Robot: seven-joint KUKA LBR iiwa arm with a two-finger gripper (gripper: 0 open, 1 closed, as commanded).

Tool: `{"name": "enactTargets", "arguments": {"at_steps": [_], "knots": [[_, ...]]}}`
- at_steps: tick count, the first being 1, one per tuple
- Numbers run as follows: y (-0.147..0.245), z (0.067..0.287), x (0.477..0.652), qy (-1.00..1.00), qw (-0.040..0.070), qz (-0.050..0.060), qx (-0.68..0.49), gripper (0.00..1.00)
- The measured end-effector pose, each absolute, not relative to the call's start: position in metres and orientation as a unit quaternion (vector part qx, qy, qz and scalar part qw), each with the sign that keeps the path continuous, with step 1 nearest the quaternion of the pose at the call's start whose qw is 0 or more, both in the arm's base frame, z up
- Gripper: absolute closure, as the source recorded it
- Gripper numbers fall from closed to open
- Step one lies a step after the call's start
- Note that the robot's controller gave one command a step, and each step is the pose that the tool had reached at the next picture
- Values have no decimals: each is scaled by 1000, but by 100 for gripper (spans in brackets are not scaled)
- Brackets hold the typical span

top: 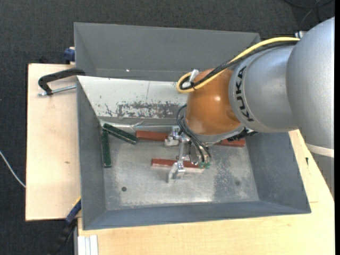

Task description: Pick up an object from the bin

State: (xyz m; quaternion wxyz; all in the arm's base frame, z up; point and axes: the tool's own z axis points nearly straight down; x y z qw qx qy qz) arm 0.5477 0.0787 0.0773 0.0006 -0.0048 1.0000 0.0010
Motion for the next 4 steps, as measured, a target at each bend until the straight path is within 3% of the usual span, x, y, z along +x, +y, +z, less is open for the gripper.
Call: {"name": "enactTargets", "arguments": {"at_steps": [1,2,3,4], "knots": [[74,75,557,1000,2,1,-7,0],[80,78,548,1000,0,1,-5,0],[77,79,557,1000,-2,2,-7,100],[77,79,557,1000,-2,2,-7,100]]}}
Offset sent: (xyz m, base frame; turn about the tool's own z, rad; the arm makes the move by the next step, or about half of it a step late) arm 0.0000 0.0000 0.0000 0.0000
